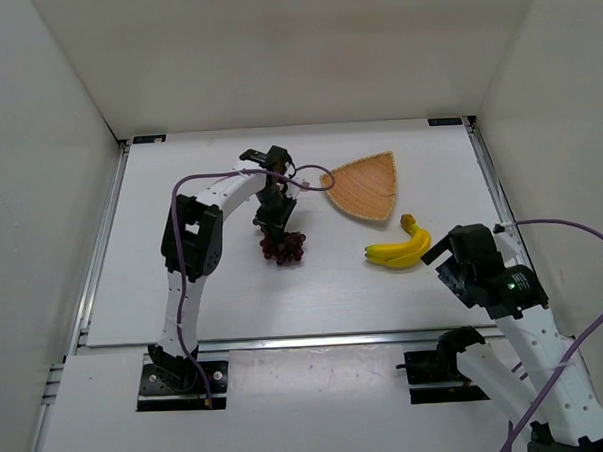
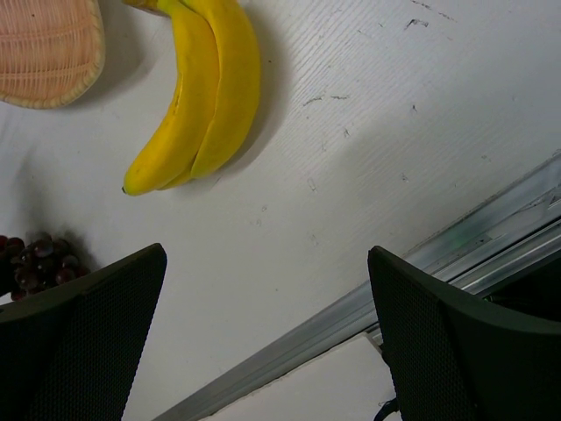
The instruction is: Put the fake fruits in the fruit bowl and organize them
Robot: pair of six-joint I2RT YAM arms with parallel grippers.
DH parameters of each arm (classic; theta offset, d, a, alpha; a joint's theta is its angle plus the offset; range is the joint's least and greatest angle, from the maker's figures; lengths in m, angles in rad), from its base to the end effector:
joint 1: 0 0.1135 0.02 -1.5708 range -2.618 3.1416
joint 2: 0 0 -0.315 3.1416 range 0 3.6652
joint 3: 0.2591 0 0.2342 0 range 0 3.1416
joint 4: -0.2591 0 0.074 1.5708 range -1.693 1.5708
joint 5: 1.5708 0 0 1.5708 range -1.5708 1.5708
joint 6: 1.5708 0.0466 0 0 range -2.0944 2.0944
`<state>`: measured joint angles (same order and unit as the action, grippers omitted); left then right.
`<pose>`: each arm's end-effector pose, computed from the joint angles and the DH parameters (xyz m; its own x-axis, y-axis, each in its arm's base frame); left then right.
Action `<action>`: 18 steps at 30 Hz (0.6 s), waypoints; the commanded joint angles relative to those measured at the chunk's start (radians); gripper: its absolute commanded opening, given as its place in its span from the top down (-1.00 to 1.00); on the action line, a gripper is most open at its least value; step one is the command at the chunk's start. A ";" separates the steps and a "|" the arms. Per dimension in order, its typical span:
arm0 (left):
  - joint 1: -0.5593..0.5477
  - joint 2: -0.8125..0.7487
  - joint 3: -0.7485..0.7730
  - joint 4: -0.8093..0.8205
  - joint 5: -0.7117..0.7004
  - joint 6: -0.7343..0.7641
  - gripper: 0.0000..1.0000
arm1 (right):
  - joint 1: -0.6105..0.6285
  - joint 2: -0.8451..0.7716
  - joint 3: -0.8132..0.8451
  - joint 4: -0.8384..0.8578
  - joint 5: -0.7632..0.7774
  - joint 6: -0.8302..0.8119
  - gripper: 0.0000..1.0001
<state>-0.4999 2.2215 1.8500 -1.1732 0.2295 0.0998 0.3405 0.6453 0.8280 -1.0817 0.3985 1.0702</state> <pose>0.3869 -0.2234 0.2185 -0.8259 0.5617 -0.0486 0.5571 0.7998 -0.2237 0.0558 0.0006 0.3116 -0.4244 0.7074 -0.5652 0.6088 0.6850 0.4003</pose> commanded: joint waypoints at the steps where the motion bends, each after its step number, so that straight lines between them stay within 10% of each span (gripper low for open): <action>1: -0.006 0.023 -0.025 -0.005 -0.025 0.052 0.74 | 0.000 0.022 0.022 -0.011 0.057 0.011 -1.00; 18: -0.203 -0.149 0.247 0.216 -0.421 0.167 0.79 | 0.000 0.102 0.071 0.037 0.086 -0.044 -1.00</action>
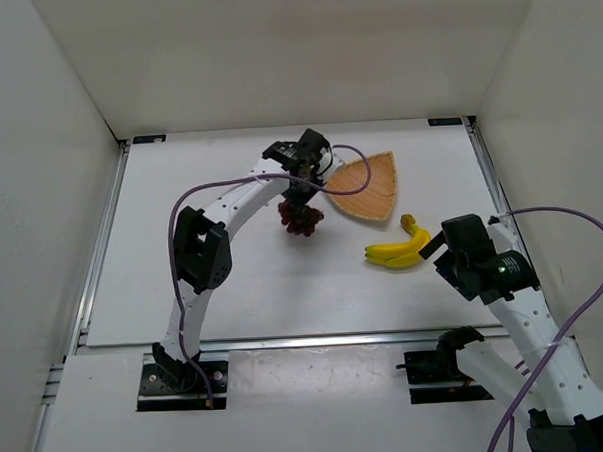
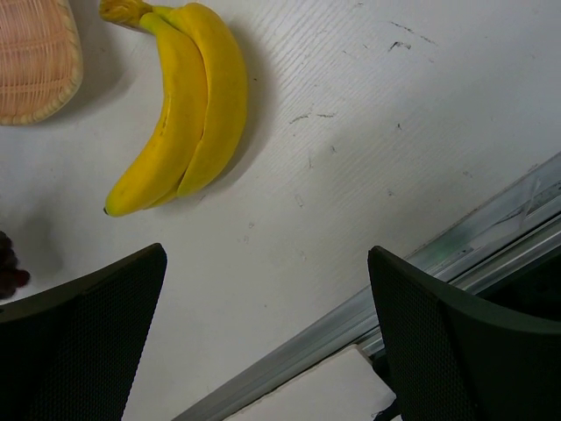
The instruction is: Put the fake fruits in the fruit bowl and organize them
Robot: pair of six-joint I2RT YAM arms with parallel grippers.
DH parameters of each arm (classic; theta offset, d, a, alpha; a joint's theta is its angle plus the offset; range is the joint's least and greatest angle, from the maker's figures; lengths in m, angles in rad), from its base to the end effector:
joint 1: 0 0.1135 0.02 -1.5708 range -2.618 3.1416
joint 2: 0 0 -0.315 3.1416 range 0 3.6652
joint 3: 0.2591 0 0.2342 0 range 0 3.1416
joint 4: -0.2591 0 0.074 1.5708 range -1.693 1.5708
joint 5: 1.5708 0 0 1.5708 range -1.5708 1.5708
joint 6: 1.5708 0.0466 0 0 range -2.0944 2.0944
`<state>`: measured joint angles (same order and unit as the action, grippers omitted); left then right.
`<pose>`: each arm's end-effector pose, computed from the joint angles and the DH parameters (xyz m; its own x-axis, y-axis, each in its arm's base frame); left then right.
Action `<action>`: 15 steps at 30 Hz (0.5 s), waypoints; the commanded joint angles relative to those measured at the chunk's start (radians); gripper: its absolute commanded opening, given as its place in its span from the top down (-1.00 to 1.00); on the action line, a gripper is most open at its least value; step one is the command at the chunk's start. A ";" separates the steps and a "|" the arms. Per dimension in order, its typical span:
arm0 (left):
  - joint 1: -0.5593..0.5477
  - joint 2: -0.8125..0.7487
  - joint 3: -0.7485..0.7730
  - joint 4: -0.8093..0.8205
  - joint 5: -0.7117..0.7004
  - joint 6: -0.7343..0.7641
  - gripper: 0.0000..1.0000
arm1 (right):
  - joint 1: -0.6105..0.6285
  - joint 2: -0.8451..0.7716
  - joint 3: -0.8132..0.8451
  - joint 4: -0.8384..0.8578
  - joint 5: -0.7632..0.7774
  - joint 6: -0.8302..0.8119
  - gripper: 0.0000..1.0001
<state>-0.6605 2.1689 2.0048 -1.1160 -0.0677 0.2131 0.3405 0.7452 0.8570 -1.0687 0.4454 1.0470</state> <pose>0.3692 -0.2828 0.2806 -0.6132 0.7436 -0.2664 0.7433 0.6574 0.1240 0.0761 0.0057 0.3171 -0.4438 0.6718 -0.5931 0.6335 0.7033 0.3227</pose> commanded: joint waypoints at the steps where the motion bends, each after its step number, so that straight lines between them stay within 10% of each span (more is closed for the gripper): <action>1: -0.053 -0.072 0.116 0.197 -0.151 0.054 0.79 | 0.000 0.012 0.042 0.024 0.039 -0.033 -1.00; 9: -0.085 0.202 0.496 0.461 -0.060 0.052 0.79 | 0.000 0.085 0.042 0.079 0.039 -0.103 -1.00; 15: -0.103 0.279 0.471 0.594 0.017 0.052 0.79 | -0.009 0.149 0.063 0.200 0.030 -0.143 -1.00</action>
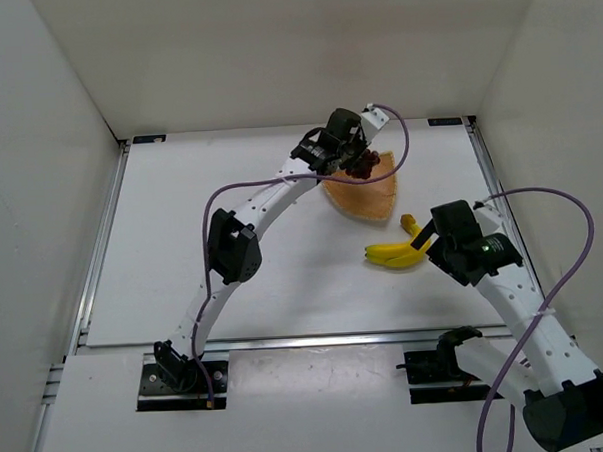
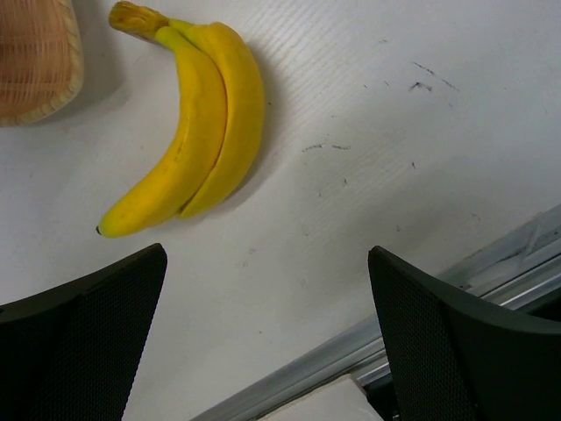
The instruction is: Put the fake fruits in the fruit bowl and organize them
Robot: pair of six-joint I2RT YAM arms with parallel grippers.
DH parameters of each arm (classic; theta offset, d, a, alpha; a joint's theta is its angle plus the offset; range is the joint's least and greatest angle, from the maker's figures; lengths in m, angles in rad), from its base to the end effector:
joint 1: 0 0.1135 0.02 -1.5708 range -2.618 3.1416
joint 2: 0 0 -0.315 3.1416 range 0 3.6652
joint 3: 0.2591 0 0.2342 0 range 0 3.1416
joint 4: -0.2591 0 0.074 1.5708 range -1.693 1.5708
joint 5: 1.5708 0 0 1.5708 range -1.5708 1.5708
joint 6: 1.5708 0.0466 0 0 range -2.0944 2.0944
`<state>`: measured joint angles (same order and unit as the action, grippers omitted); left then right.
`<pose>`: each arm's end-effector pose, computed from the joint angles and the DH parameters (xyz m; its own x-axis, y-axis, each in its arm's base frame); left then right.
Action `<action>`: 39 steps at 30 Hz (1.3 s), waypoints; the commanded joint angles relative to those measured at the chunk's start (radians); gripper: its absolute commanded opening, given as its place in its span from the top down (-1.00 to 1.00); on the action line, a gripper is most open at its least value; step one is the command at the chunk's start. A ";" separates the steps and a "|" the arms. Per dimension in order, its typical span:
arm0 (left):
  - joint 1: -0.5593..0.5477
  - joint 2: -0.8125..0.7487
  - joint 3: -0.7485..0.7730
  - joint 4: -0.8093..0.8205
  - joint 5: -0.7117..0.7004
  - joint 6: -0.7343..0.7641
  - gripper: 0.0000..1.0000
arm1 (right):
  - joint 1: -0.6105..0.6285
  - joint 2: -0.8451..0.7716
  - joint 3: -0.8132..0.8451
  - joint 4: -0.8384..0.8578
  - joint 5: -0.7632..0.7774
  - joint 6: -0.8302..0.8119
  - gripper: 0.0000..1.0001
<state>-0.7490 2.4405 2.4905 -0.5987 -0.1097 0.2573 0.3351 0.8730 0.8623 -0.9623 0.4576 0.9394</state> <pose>0.4330 -0.3956 0.3252 -0.2146 0.5449 -0.8106 0.6856 0.6751 0.2723 0.1105 0.0167 0.3167 -0.5094 0.5894 -0.6270 0.5946 0.7678 0.2388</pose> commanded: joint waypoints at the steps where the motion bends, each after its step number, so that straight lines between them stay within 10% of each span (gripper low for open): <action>1: -0.015 0.023 -0.015 0.088 0.059 0.008 0.79 | -0.004 0.047 0.067 0.094 0.009 -0.036 -1.00; 8: -0.026 0.025 -0.074 0.097 0.081 0.017 0.72 | -0.033 0.181 0.089 0.137 -0.020 0.004 -1.00; 10: -0.026 -0.006 -0.111 0.097 0.081 0.008 0.13 | -0.057 0.222 0.077 0.181 -0.054 0.004 -1.00; 12: -0.026 -0.052 -0.143 0.097 0.068 -0.004 -0.99 | -0.082 0.268 0.066 0.210 -0.098 0.004 -1.00; 27: 0.057 -0.727 -0.732 0.068 -0.264 0.095 -1.00 | -0.107 0.612 0.084 0.224 -0.191 0.067 -0.87; 36: 0.281 -1.086 -1.066 -0.018 -0.318 0.143 -1.00 | -0.107 0.635 0.084 0.234 -0.108 0.007 0.83; 39: 0.371 -1.158 -1.113 -0.059 -0.282 0.123 -1.00 | -0.107 0.615 0.138 0.177 -0.028 -0.059 1.00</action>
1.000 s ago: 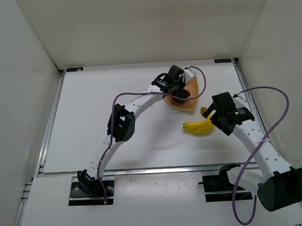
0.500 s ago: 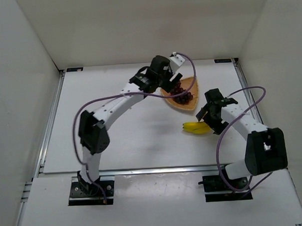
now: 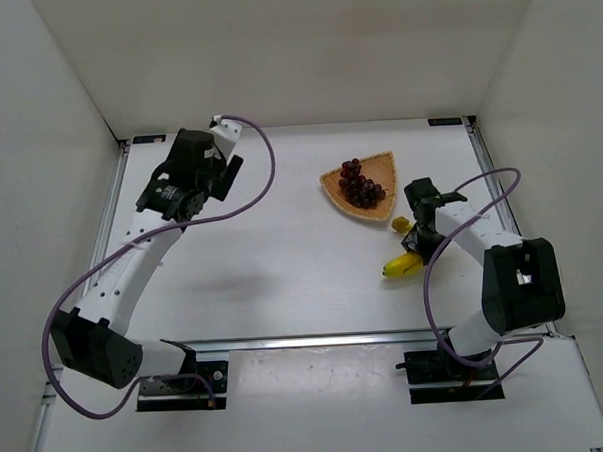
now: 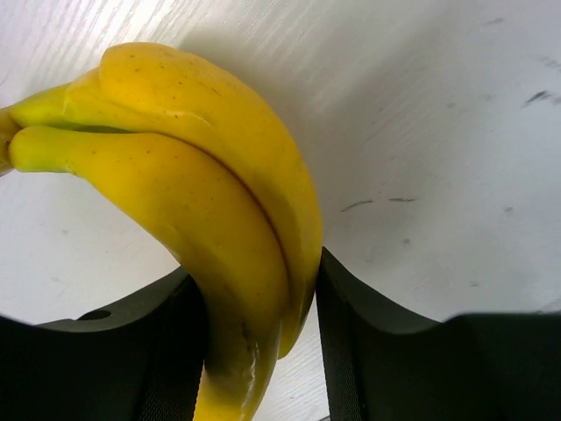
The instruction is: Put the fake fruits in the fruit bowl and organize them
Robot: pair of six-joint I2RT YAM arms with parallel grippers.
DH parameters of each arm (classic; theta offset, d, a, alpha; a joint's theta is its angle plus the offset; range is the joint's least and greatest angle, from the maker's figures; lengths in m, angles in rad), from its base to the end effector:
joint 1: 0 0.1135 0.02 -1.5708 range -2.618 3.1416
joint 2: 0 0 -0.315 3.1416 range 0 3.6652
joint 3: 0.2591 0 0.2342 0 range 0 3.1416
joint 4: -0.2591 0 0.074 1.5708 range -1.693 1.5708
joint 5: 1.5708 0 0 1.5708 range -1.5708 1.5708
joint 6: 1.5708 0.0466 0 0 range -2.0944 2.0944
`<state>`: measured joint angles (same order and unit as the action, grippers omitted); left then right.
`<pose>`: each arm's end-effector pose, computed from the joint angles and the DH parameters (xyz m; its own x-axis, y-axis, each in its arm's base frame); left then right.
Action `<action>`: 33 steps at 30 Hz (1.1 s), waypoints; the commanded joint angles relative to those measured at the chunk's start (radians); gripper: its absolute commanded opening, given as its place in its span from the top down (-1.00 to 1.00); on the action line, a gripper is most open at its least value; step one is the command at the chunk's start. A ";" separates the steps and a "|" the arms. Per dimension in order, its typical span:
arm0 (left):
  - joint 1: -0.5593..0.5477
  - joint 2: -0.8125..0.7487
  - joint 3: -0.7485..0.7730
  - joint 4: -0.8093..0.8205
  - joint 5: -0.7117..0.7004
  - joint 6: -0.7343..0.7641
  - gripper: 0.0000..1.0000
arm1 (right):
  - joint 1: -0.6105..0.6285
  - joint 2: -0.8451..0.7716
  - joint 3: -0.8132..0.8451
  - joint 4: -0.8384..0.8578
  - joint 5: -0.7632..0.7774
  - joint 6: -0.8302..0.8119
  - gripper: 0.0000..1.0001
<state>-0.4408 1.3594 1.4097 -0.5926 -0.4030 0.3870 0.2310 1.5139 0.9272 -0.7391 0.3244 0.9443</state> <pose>0.2584 -0.1017 0.4325 -0.3988 0.5720 -0.7168 0.2583 0.8200 0.5107 0.2492 0.0433 0.2380 -0.6685 0.6316 -0.3927 0.6819 0.7313 0.0152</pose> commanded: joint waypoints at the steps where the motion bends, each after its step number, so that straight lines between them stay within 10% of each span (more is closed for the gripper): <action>1: 0.086 -0.091 -0.046 -0.102 0.024 -0.019 -1.00 | 0.008 -0.035 0.117 -0.057 0.132 -0.109 1.00; 9: 0.321 -0.181 -0.109 -0.174 0.151 -0.028 -1.00 | 0.028 -0.043 0.430 0.059 0.242 -0.482 1.00; 17: 0.436 -0.172 -0.166 -0.203 0.202 -0.059 -1.00 | 0.028 0.406 0.922 0.028 0.110 -0.704 1.00; 26: 0.467 -0.163 -0.193 -0.222 0.224 -0.072 -1.00 | 0.047 0.514 0.944 0.027 0.035 -0.714 0.95; 30: 0.467 -0.154 -0.204 -0.222 0.234 -0.091 -1.00 | 0.047 0.525 0.934 0.027 -0.016 -0.723 0.47; 33: 0.467 -0.154 -0.204 -0.240 0.234 -0.100 -1.00 | 0.047 0.546 0.949 -0.014 -0.019 -0.714 -0.45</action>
<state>0.0189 1.2160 1.2156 -0.8143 -0.1932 0.3111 0.2764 2.0708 1.8542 -0.7242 0.3286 0.2512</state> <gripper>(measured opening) 0.998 0.665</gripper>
